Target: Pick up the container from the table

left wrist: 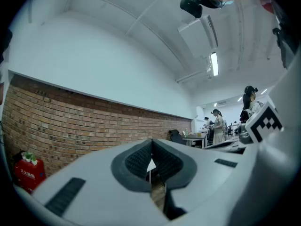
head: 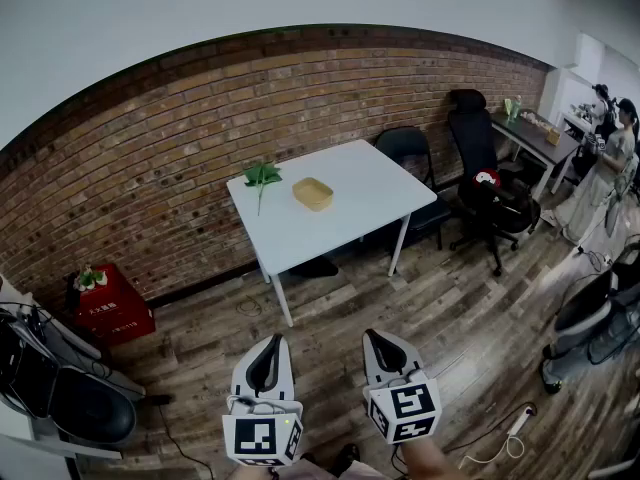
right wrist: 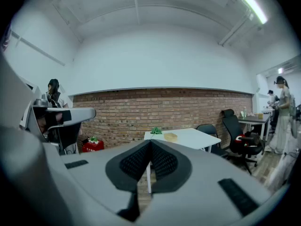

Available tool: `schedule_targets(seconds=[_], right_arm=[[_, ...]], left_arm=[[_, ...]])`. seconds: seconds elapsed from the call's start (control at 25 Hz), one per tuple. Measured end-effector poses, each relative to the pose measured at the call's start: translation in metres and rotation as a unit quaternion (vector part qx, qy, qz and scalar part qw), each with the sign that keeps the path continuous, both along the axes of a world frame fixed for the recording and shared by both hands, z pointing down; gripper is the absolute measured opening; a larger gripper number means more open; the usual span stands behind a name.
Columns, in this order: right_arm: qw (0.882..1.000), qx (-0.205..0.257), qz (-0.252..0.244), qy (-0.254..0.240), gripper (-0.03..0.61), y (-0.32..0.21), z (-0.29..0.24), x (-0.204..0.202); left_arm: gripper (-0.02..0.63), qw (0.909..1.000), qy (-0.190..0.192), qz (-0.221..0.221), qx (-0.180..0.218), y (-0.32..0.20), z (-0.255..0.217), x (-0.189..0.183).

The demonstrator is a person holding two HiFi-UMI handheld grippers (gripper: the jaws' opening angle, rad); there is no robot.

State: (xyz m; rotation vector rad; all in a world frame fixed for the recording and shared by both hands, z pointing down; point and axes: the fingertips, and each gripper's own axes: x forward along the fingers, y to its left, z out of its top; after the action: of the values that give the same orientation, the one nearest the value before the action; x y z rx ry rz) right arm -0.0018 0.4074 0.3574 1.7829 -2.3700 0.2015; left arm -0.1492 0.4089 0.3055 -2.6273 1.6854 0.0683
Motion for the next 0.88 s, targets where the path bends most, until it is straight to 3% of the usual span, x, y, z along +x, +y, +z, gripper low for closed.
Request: schedule_targets(seconds=[0.36,0.4,0.44,0.88], right_arm=[[1.000,0.011,0.008,-0.020,0.017,0.001,-0.002,0.006],[1.000,0.011,0.004,-0.028,0.156,0.001,-0.003,0.006],[0.999,0.010,0.000,-0.034,0.196,0.001,-0.002,0.007],[1.000,0.018,-0.003,-0.010,0.198,-0.002,0.001,0.039]], left_arm=[[0.008,1.0000,0.000,0.000,-0.003,0.000,0.002,0.000],[0.008,1.0000,0.000,0.000,-0.004,0.000,0.002,0.001],[0.008,1.0000,0.000,0.000,-0.004,0.000,0.002,0.002],[0.008,0.9999,-0.005,-0.014,-0.008,0.001,0.010,0.028]])
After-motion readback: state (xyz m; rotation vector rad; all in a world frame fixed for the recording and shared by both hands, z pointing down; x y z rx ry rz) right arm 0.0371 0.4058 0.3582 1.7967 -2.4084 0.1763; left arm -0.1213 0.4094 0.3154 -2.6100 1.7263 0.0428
